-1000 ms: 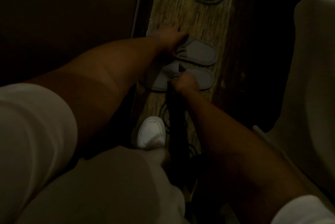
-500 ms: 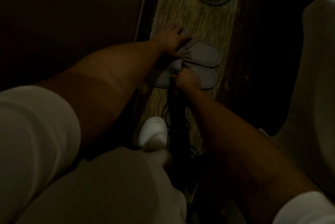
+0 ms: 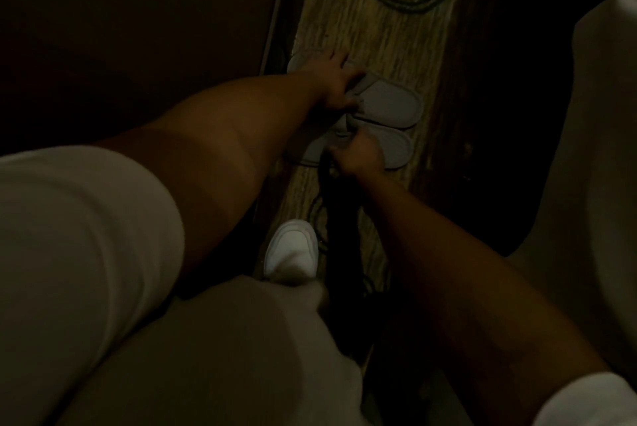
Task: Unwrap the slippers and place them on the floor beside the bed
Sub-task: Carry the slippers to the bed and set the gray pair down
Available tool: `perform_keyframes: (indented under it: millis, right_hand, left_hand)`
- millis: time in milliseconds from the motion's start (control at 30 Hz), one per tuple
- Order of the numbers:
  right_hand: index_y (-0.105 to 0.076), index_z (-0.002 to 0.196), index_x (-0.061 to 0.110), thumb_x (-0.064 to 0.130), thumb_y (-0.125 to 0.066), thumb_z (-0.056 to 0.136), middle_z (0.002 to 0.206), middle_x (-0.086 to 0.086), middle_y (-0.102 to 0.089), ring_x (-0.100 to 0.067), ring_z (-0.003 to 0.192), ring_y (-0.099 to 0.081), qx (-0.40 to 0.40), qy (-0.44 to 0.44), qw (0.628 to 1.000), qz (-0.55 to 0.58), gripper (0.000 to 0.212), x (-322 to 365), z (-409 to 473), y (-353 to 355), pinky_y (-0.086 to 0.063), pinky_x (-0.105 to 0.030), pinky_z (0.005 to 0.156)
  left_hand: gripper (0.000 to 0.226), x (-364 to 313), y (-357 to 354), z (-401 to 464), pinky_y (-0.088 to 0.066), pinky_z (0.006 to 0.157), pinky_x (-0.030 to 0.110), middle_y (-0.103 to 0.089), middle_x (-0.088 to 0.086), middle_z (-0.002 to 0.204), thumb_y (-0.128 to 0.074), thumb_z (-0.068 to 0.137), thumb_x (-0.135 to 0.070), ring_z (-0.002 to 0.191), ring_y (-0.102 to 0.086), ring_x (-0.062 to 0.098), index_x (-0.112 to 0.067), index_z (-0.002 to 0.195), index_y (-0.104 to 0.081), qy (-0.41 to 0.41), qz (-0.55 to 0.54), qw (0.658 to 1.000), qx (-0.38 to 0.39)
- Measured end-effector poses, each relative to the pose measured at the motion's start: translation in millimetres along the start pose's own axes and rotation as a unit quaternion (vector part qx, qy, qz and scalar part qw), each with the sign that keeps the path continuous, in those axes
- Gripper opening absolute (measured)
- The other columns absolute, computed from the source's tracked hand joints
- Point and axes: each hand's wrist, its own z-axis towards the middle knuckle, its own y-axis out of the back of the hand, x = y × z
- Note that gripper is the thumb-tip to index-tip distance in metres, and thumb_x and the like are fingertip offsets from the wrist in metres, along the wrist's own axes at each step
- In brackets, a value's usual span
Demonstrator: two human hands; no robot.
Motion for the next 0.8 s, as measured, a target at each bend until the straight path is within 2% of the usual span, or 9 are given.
perform_keyframes:
  millis: [67, 133, 267, 400, 567, 700, 800]
  right_hand:
    - [-0.042, 0.149, 0.010, 0.039, -0.072, 0.085, 0.147, -0.015, -0.052, -0.031, 0.132, -0.053, 0.011, 0.004, 1.000, 0.013, 0.076, -1.6, 0.5, 4.9, -0.045, -0.041, 0.109]
    - [-0.045, 0.146, 0.012, 0.037, -0.072, 0.085, 0.144, -0.015, -0.054, -0.032, 0.130, -0.055, 0.013, 0.002, 1.000, 0.025, 0.071, -4.7, -1.9, 9.2, -0.046, -0.043, 0.108]
    - [-0.042, 0.144, 0.006, 0.035, -0.066, 0.090, 0.145, -0.018, -0.051, -0.036, 0.132, -0.050, -0.047, 0.000, 0.998, 0.040, 0.066, -1.2, -37.9, 28.2, -0.042, -0.043, 0.109]
    - [-0.036, 0.151, 0.008, 0.033, -0.064, 0.092, 0.152, -0.020, -0.041, -0.037, 0.140, -0.039, -0.081, 0.024, 0.996, 0.019, 0.070, 32.2, -134.7, 71.2, -0.031, -0.041, 0.114]
    - [-0.038, 0.154, 0.028, 0.038, -0.061, 0.091, 0.156, -0.014, -0.039, -0.038, 0.140, -0.038, -0.130, 0.108, 0.985, -0.036, 0.068, 95.0, -288.9, 180.5, -0.042, -0.048, 0.108]
    - [-0.046, 0.150, 0.031, 0.045, -0.058, 0.091, 0.160, -0.014, -0.035, -0.039, 0.143, -0.035, -0.183, 0.124, 0.972, -0.082, 0.061, 132.1, -414.5, 288.0, -0.040, -0.052, 0.109]
    - [-0.053, 0.144, 0.032, 0.047, -0.057, 0.090, 0.159, -0.013, -0.037, -0.037, 0.143, -0.036, -0.222, 0.130, 0.963, -0.081, 0.057, 146.8, -512.8, 363.4, -0.041, -0.050, 0.111]
  left_hand:
    - [0.086, -5.7, 1.5, -2.5, -0.008, 0.124, 0.056, 0.001, 0.016, 0.170, -0.045, 0.093, -0.072, 0.156, 0.003, 0.040, -0.035, 0.162, -0.011, 0.011, -0.021, 0.999, 0.022]
    - [0.086, -5.9, 5.2, -8.1, -0.011, 0.125, 0.055, -0.002, 0.018, 0.170, -0.046, 0.093, -0.071, 0.155, -0.004, 0.041, -0.033, 0.162, -0.012, 0.022, -0.037, 0.999, 0.017]
    - [0.076, -2.5, 36.5, -52.4, -0.024, 0.121, 0.051, -0.016, 0.021, 0.167, -0.045, 0.100, -0.056, 0.151, -0.024, 0.039, -0.020, 0.162, -0.018, 0.084, -0.088, 0.990, -0.078]
    - [0.072, -22.2, 95.8, -144.3, -0.023, 0.121, 0.053, -0.013, 0.020, 0.168, -0.049, 0.097, -0.043, 0.151, -0.023, 0.040, -0.020, 0.161, -0.023, 0.072, -0.095, 0.977, -0.176]
    - [0.067, -87.6, 199.1, -289.8, -0.022, 0.120, 0.052, -0.016, 0.017, 0.168, -0.047, 0.099, -0.042, 0.151, -0.024, 0.038, -0.021, 0.160, -0.027, 0.068, -0.112, 0.969, -0.211]
    - [0.063, -150.3, 285.8, -412.6, -0.024, 0.120, 0.051, -0.016, 0.013, 0.169, -0.050, 0.098, -0.043, 0.151, -0.024, 0.036, -0.027, 0.157, -0.034, 0.079, -0.137, 0.962, -0.222]
    - [0.055, -206.0, 351.2, -501.3, -0.029, 0.114, 0.052, -0.024, 0.009, 0.167, -0.053, 0.094, -0.049, 0.147, -0.030, 0.036, -0.034, 0.148, -0.048, 0.057, -0.124, 0.959, -0.249]
